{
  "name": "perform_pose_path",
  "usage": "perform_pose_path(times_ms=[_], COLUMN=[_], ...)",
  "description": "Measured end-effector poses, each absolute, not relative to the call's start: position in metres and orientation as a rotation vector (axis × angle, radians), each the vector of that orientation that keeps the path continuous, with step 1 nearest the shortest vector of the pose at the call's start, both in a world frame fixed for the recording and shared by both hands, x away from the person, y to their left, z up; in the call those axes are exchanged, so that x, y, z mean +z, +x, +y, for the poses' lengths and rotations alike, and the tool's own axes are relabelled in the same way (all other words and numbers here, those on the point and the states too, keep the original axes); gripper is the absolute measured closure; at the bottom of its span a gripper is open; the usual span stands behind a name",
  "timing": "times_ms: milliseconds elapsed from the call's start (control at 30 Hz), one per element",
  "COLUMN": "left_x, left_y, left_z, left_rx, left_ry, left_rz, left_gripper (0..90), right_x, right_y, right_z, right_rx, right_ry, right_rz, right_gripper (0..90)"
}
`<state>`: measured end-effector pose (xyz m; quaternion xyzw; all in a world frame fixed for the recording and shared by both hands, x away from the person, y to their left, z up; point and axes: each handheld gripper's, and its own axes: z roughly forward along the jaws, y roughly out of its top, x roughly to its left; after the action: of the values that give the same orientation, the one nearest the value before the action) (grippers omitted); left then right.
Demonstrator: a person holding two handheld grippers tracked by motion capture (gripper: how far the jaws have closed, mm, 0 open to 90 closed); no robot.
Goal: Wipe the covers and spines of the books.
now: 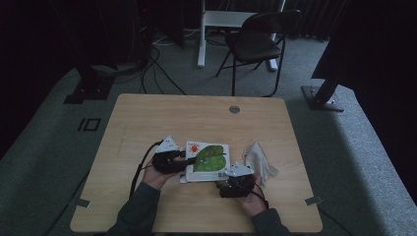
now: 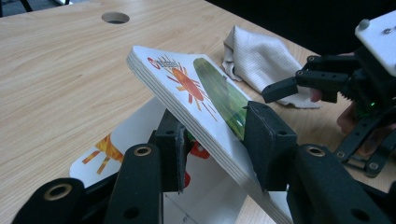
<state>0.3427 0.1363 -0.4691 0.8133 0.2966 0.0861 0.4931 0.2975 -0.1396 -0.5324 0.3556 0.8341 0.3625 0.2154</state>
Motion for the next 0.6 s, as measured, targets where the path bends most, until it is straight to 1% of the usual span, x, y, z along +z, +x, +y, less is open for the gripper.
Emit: perform_pose_path(times_ms=[300, 600], left_x=[-0.472, -0.479], left_y=[0.341, 0.341], left_z=[0.138, 0.140], left_rx=[0.228, 0.257], left_ry=[1.987, 2.014], left_rz=[0.706, 0.715], left_gripper=[61.3, 61.7], right_x=[-0.526, -0.526], right_y=[0.298, 0.302], right_z=[-0.158, -0.160], right_rx=[1.109, 1.126], right_ry=[1.039, 1.063], right_rz=[2.332, 2.321], right_gripper=[12.2, 12.2])
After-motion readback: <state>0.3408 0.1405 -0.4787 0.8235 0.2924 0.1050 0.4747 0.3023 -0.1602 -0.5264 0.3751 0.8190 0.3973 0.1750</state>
